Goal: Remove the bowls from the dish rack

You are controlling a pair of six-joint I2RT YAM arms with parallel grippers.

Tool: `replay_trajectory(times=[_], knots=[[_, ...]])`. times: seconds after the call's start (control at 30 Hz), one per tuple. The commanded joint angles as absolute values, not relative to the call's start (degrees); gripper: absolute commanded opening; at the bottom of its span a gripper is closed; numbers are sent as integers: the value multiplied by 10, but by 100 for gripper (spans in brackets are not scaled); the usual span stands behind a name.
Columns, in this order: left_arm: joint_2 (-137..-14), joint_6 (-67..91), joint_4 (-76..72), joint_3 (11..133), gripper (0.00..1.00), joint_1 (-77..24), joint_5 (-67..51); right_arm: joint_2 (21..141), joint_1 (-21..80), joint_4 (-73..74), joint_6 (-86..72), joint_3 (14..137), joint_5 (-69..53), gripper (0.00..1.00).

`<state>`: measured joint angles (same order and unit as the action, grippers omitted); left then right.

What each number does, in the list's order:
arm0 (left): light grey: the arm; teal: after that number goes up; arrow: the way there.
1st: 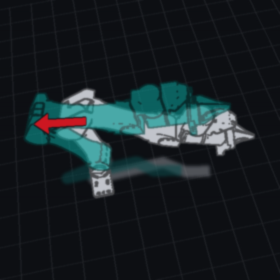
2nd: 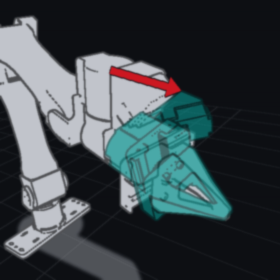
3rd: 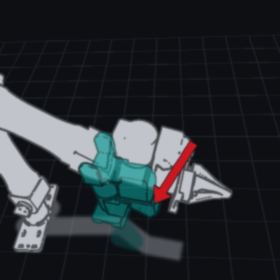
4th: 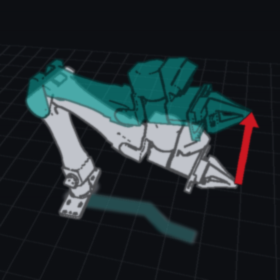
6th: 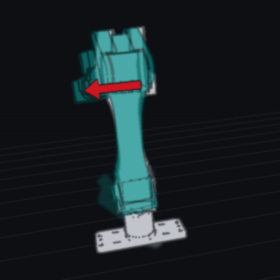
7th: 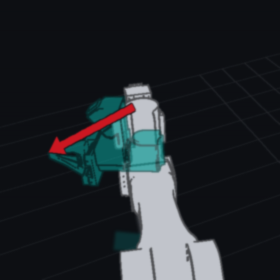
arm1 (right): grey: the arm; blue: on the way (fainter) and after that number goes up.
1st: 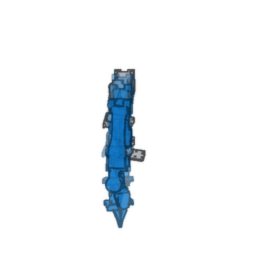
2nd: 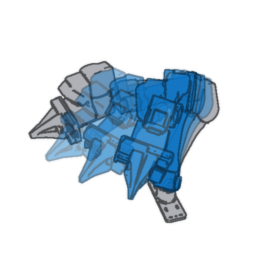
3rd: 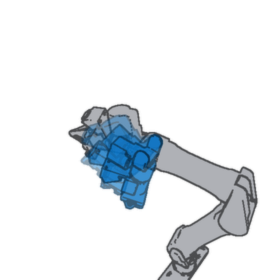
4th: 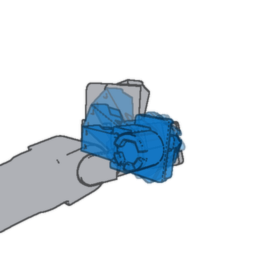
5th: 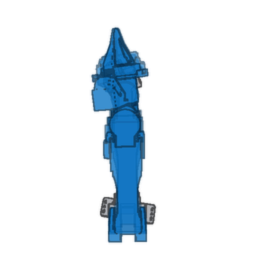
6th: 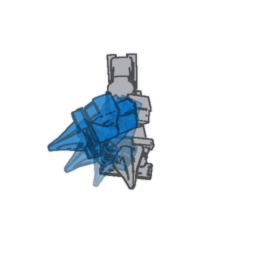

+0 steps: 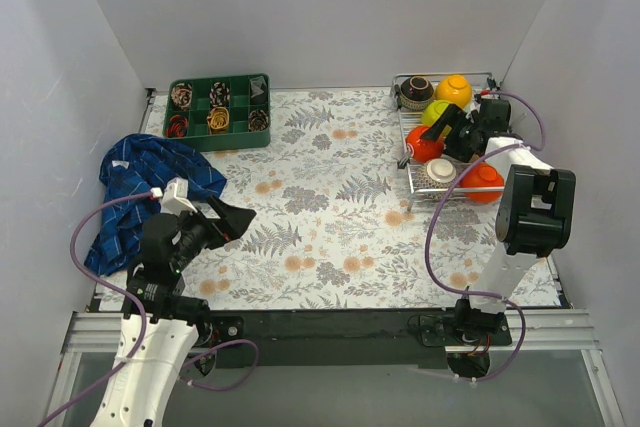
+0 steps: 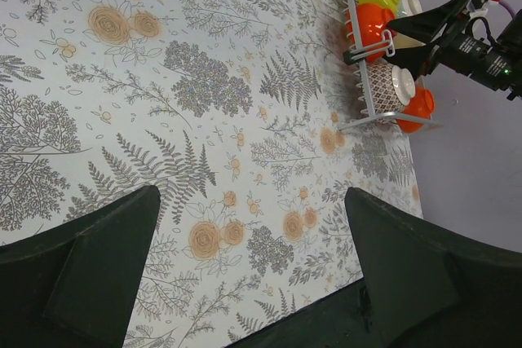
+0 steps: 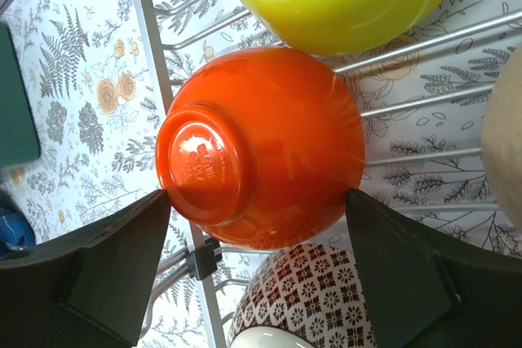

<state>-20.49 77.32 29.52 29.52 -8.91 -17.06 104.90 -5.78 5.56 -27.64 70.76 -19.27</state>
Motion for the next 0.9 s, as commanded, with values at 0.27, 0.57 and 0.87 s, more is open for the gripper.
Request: replay_trajectory(times=[0.27, 0.57, 0.87], knots=[[-192, 766, 292, 299, 98, -91, -181, 993, -59, 93, -249, 693, -150, 43], [-193, 764, 289, 297, 98, -91, -185, 982, -59, 95, -237, 697, -153, 43], [-191, 765, 287, 297, 98, -91, -180, 951, -15, 158, -132, 732, -66, 70]])
